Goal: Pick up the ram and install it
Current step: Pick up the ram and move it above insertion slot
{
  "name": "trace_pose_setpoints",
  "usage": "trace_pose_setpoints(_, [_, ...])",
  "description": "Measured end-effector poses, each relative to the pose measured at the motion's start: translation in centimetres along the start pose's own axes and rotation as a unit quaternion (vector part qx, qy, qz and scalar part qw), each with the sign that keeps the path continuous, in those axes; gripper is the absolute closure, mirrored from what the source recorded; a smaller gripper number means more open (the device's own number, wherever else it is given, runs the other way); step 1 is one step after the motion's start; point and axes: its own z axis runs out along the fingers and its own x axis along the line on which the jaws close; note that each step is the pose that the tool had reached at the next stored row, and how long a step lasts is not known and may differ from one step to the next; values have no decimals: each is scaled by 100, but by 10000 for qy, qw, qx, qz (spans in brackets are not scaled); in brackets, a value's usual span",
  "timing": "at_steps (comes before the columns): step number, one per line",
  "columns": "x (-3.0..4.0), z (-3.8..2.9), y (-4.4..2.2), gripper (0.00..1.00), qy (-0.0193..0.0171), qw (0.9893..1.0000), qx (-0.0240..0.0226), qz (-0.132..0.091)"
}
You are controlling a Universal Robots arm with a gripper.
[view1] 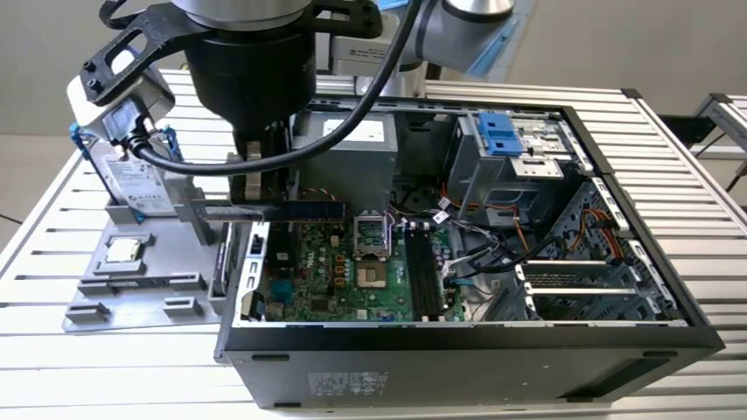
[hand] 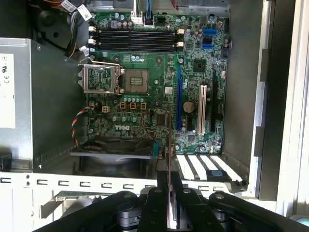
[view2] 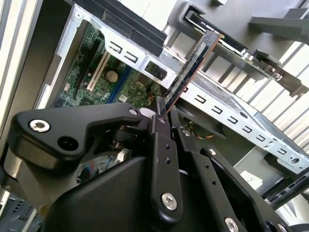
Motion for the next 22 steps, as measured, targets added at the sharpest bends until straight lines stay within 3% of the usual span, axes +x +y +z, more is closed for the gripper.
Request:
trace_pose_setpoints(12, [-1, -2, 123, 100, 3, 9998, 1, 192])
trace_pose_setpoints(22, [-2, -3, 232, 100, 3, 9998, 1, 209])
